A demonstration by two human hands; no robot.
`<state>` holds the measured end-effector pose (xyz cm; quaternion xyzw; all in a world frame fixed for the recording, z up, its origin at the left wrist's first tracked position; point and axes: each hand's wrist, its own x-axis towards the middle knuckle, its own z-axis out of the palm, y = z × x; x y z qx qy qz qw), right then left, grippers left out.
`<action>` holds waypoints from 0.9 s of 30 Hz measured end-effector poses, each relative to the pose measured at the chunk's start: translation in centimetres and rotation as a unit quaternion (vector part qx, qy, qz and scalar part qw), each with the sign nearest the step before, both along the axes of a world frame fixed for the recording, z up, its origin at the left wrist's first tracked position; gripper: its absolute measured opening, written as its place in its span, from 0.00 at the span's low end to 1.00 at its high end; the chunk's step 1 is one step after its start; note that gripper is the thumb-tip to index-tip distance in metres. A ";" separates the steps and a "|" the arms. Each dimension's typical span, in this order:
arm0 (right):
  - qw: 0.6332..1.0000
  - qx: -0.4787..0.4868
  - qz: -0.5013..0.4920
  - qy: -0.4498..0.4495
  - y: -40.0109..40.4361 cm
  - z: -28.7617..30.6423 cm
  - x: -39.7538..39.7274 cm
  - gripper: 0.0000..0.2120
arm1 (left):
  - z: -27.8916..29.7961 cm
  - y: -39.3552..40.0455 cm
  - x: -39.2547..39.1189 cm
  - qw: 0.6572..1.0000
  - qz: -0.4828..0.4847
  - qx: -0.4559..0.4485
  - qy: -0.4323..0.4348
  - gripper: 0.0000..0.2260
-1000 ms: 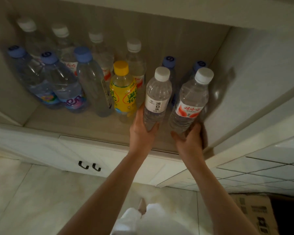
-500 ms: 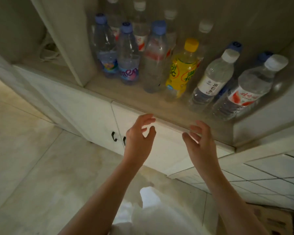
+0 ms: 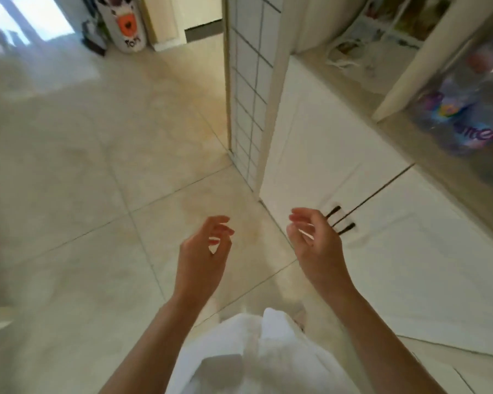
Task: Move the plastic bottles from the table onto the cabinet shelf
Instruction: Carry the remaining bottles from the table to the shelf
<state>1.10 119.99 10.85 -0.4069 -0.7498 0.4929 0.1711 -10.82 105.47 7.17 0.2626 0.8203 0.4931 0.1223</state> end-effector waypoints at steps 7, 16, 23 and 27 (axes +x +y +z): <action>0.967 -0.017 0.251 -0.037 -8.9 -2.2 -9.9 0.13 | -2.0 -13.6 -3.4 0.975 0.222 -0.022 -0.008 0.11; 0.848 0.020 0.524 -0.074 -18.4 -3.6 -20.1 0.16 | -2.8 -23.0 -2.3 0.890 0.439 -0.069 -0.106 0.08; 0.698 0.101 0.707 -0.054 -25.1 -4.4 -28.0 0.17 | -2.0 -25.3 -3.8 0.816 0.559 -0.064 -0.131 0.07; 0.632 0.111 0.765 -0.054 -30.2 -4.6 -30.1 0.16 | -1.7 -27.8 -2.3 0.767 0.623 -0.053 -0.140 0.06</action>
